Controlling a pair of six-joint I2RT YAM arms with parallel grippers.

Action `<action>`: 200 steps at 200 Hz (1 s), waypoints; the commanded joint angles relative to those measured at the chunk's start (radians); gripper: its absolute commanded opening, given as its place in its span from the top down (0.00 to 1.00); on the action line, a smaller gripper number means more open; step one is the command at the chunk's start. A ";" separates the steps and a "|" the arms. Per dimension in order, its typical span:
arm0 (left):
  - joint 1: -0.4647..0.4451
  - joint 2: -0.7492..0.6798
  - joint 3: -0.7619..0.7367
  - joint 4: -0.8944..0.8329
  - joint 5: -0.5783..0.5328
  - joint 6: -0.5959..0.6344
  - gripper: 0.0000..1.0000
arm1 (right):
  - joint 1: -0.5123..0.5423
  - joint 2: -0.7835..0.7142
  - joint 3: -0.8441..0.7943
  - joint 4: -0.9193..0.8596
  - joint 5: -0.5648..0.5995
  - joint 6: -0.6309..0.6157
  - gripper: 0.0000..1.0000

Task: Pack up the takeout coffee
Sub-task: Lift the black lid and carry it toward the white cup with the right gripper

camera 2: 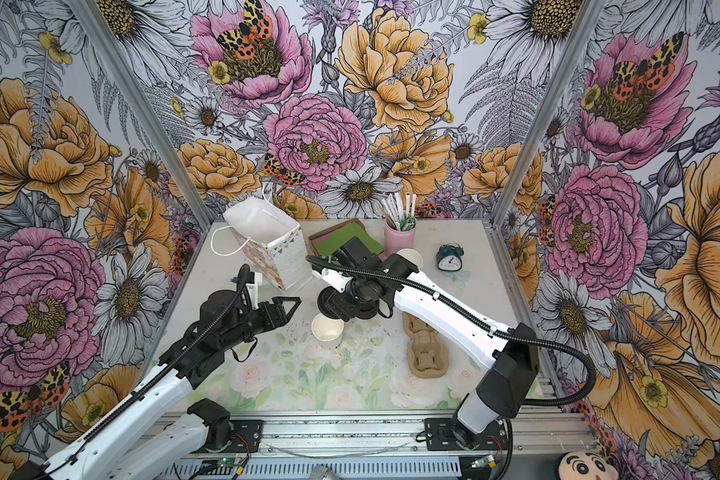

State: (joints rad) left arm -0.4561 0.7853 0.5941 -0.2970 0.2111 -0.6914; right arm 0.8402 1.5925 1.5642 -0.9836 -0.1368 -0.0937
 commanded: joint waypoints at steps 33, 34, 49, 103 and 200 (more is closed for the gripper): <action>0.010 -0.001 -0.047 0.050 0.060 -0.026 0.20 | 0.075 0.095 -0.008 0.002 0.034 0.039 0.43; 0.010 -0.002 -0.047 0.051 0.061 -0.027 0.20 | 0.075 0.096 -0.008 0.002 0.035 0.039 0.43; 0.012 -0.003 -0.057 0.060 0.056 -0.035 0.21 | 0.077 0.121 -0.010 0.002 0.048 0.038 0.43; 0.011 0.015 -0.068 0.076 0.056 -0.043 0.21 | 0.077 0.164 -0.015 0.011 0.075 0.039 0.43; 0.008 0.021 -0.085 0.089 0.043 -0.050 0.21 | 0.076 0.198 -0.016 0.031 0.072 0.037 0.43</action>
State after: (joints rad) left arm -0.4538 0.8062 0.5270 -0.2409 0.2459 -0.7345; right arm 0.9176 1.7725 1.5528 -0.9829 -0.0818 -0.0673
